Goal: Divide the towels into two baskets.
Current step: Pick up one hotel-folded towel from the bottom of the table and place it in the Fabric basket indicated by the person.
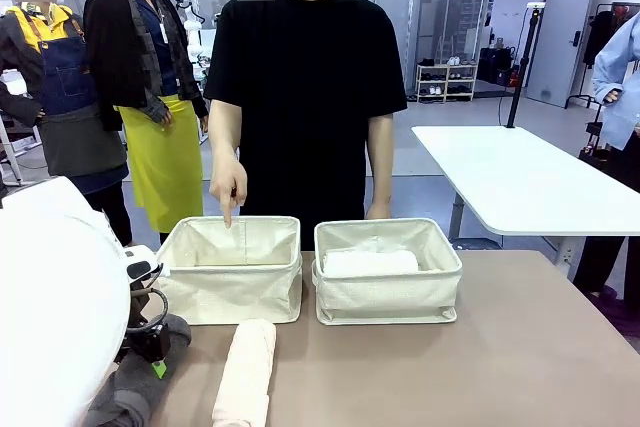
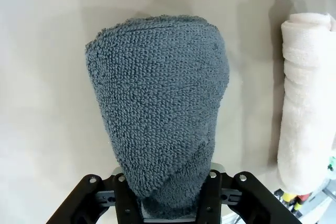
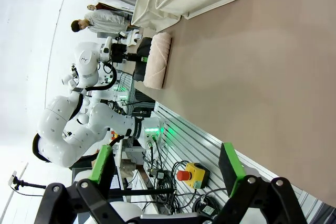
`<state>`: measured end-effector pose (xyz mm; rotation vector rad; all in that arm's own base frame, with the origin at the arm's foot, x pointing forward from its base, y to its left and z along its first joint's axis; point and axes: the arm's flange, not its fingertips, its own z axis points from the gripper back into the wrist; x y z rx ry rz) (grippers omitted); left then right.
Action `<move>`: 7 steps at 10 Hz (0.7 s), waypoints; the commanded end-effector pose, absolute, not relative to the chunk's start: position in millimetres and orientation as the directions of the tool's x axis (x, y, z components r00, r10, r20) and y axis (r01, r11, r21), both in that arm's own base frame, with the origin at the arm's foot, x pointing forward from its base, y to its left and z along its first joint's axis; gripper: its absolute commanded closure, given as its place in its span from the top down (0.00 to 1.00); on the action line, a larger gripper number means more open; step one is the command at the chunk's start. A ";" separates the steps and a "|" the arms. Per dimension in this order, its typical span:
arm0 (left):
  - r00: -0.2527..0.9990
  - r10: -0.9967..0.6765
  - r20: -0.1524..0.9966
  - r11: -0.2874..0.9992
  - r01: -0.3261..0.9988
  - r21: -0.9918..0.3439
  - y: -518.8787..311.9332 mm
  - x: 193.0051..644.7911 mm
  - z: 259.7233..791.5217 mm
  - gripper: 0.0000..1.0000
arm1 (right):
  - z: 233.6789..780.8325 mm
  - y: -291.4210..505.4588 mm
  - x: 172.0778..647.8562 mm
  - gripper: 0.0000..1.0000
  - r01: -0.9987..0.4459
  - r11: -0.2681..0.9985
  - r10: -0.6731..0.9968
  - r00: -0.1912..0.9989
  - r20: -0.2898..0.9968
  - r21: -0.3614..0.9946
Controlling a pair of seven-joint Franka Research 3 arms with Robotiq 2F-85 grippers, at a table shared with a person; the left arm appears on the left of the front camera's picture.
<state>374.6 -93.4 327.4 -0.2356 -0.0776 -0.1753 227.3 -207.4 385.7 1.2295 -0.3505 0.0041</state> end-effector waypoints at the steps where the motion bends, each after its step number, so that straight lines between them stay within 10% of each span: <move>1: 0.982 -0.165 0.091 0.957 0.182 -0.226 -91.8 375.1 324.7 0.39 | 388.4 -207.2 225.3 1.00 -0.203 0.333 -0.189 0.942 0.277 0.921; 7: 0.795 -0.586 0.158 0.776 0.606 -0.172 -109.3 386.1 448.7 0.39 | 388.4 -207.2 225.3 1.00 -0.203 0.333 -0.189 0.942 0.277 0.921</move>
